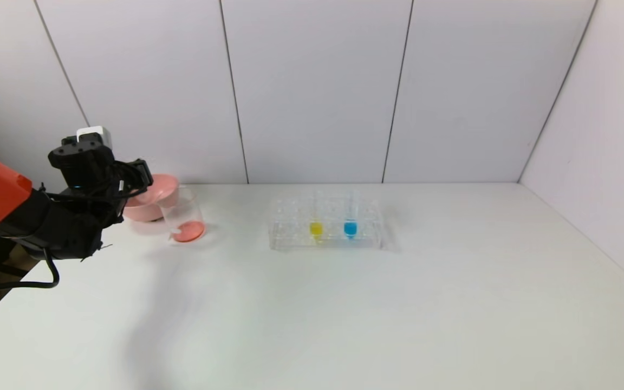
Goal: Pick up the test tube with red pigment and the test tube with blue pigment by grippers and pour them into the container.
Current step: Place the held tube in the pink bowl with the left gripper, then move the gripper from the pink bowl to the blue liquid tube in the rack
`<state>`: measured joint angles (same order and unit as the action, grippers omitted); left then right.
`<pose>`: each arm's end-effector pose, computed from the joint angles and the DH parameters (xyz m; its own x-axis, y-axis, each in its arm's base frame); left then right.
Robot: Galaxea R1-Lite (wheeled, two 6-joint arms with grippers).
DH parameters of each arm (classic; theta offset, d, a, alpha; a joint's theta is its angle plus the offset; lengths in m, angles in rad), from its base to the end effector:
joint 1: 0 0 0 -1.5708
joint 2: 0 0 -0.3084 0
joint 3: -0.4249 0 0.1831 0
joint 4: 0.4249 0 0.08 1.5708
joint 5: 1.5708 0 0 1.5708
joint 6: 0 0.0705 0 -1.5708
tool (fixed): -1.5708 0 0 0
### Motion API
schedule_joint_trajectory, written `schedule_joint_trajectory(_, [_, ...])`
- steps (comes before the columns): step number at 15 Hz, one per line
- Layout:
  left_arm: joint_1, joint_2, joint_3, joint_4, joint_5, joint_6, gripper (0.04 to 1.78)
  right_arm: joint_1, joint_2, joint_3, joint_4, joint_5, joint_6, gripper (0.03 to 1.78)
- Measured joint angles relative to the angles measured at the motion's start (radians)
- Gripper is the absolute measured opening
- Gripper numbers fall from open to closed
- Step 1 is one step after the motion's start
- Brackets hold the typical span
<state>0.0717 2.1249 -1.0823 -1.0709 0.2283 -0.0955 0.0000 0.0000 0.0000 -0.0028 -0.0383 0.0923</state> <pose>0.4578 0.0489 0.1604 0.9549 0.2955 0.0276 -0.2914 0.9512 -0.1017 0.0089 -0.0027 0.0759 0.9993 -0.0383 0.0028 0.0379 0.9950 0.0923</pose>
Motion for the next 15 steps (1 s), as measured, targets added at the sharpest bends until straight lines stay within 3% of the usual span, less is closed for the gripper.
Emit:
schedule_joint_trajectory(5, [-0.003,-0.004,0.006,-0.008,0.001,0.001,1.45,0.0,0.0,0.0,0.0,0.0,0.0,1.77])
schedule_joint_trajectory(7, [-0.015,-0.026,0.037,-0.02,0.001,0.0,1.65,0.0,0.0,0.0,0.0,0.0,0.0,1.77])
schedule_joint_trajectory(10, [-0.073,-0.132,0.161,-0.023,-0.009,-0.001,1.77,0.0,0.0,0.0,0.0,0.0,0.0,1.77])
schedule_joint_trajectory(15, [-0.281,-0.391,0.455,-0.009,-0.063,-0.004,1.76,0.0,0.0,0.0,0.0,0.0,0.0,1.77])
